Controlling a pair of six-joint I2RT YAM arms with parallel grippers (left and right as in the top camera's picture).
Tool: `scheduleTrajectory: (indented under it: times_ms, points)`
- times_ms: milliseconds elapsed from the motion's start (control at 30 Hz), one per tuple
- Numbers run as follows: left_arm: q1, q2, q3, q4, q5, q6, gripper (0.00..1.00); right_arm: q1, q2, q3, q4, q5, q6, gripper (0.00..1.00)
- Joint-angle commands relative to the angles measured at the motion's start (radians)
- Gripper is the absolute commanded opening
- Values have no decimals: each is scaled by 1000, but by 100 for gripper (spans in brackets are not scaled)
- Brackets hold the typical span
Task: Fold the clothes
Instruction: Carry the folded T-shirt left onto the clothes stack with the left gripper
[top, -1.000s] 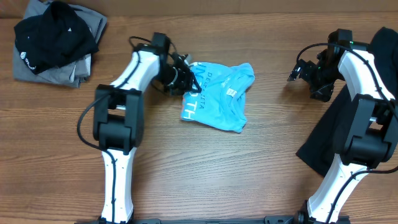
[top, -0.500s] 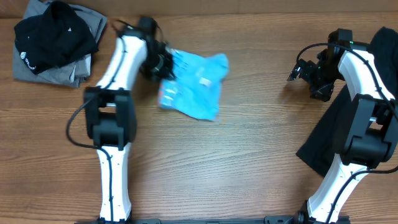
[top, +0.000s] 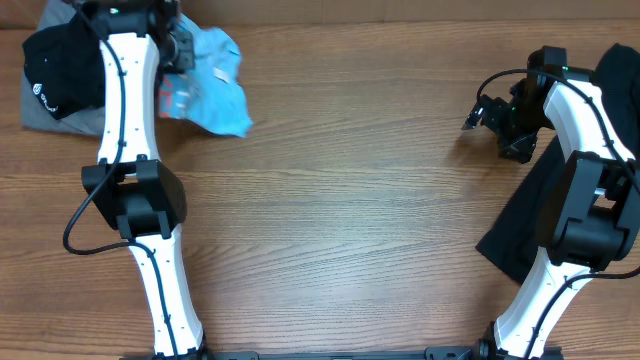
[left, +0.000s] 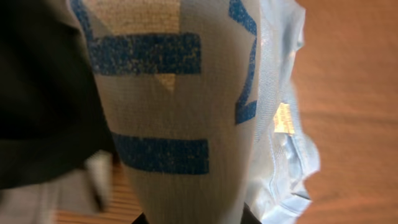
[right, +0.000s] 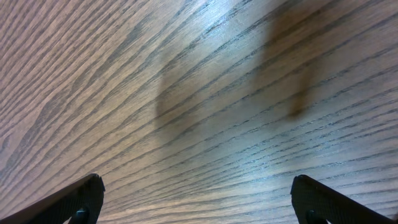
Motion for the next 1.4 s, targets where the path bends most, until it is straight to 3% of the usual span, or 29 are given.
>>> scheduleTrajectory:
  times_ms: [0,367,967,1133,1367]
  points:
    - [30,0,97,29,-108,37,12,-3,-3,0,2,10,-10,100]
    - [113,0,276,87,-126,31,14,-3,-3,0,2,10,-10,100]
    - [314,63,267,146,-80,6,17,-3,-3,0,2,10,-10,100]
    - [336,113,265,208,-91,5,24,-3,-3,0,2,10,-10,100]
    - [382,185,262,248,-188,-103,21,-3,-3,0,2,10,-10,100]
